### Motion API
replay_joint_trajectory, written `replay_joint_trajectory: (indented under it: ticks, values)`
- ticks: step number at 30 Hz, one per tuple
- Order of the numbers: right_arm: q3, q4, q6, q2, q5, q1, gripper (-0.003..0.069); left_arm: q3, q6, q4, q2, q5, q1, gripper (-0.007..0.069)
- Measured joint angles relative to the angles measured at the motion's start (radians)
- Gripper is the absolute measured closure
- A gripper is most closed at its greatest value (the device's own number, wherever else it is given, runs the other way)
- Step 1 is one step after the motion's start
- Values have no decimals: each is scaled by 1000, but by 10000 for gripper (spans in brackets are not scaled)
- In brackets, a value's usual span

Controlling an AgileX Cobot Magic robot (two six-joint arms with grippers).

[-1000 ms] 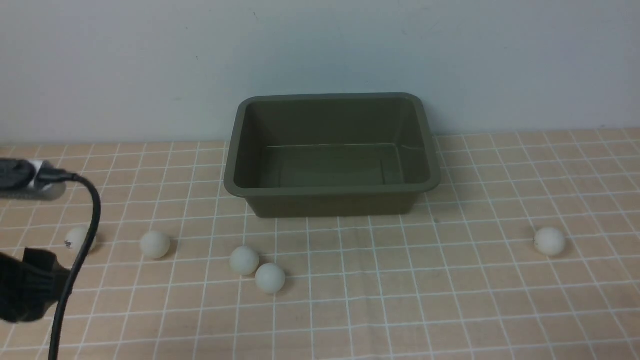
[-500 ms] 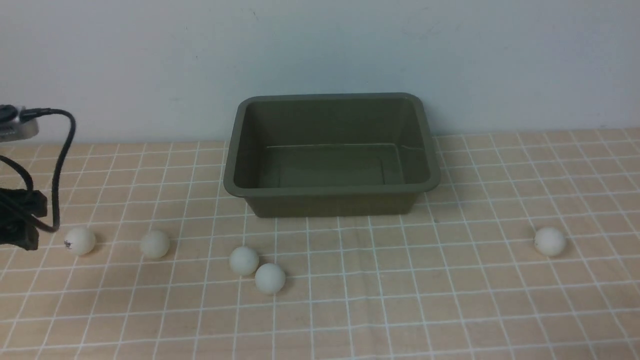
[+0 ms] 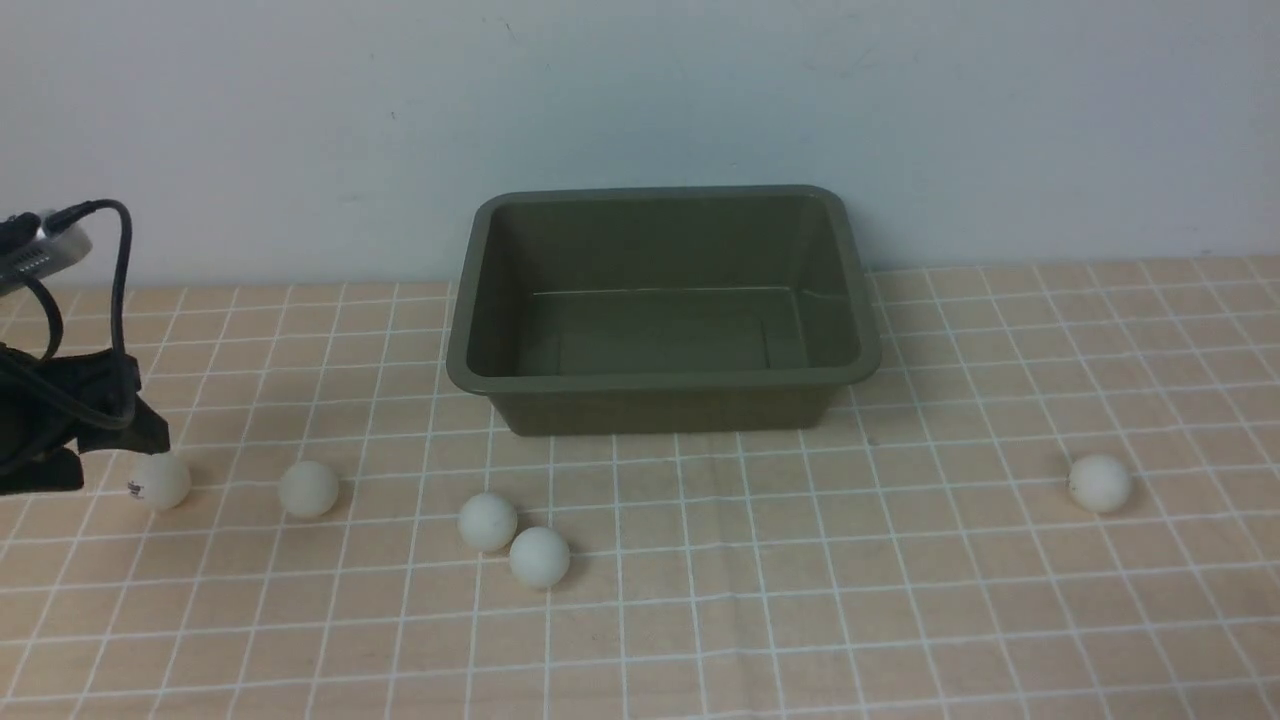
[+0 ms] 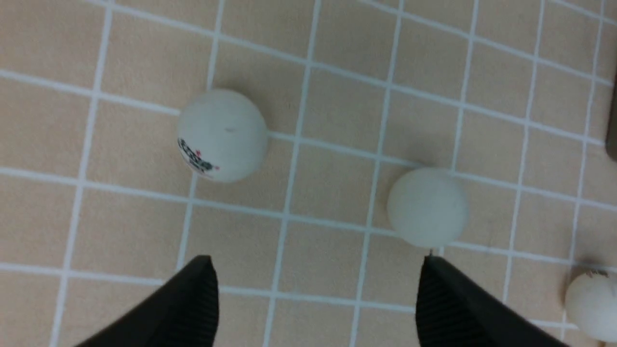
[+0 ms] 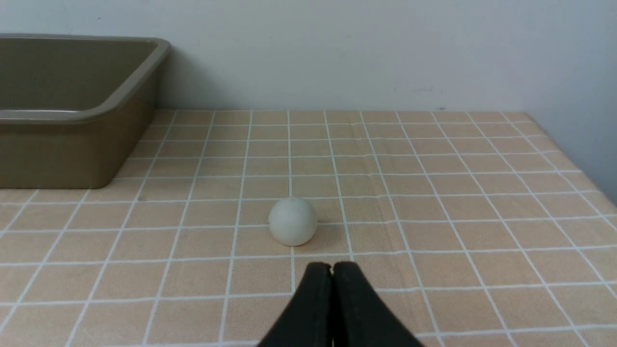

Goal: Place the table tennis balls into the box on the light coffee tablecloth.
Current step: 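Reach for and grasp a ping pong ball on the table beside the basket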

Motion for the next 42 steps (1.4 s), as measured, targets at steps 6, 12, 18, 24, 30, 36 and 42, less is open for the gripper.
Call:
replay_joint_trajectory:
  ticks: [6, 12, 18, 24, 30, 36, 42]
  values:
    - [0, 0, 0, 0, 0, 0, 678, -65, 17, 24, 33, -18, 0, 165]
    - [0, 0, 0, 0, 0, 0, 678, -167, 18, 48, 115, 8, 0, 165]
    - [0, 0, 0, 0, 0, 0, 678, -235, -1, 94, 207, 57, 0, 165]
    - [0, 0, 0, 0, 0, 0, 678, -291, -24, 139, 286, 94, 0, 165]
    - [0, 0, 0, 0, 0, 0, 678, -304, -26, 169, 329, 110, -28, 165]
    - [0, 0, 0, 0, 0, 0, 678, -304, -27, 204, 362, 110, -56, 165]
    - [0, 0, 0, 0, 0, 0, 678, -304, -33, 223, 363, 95, -58, 165]
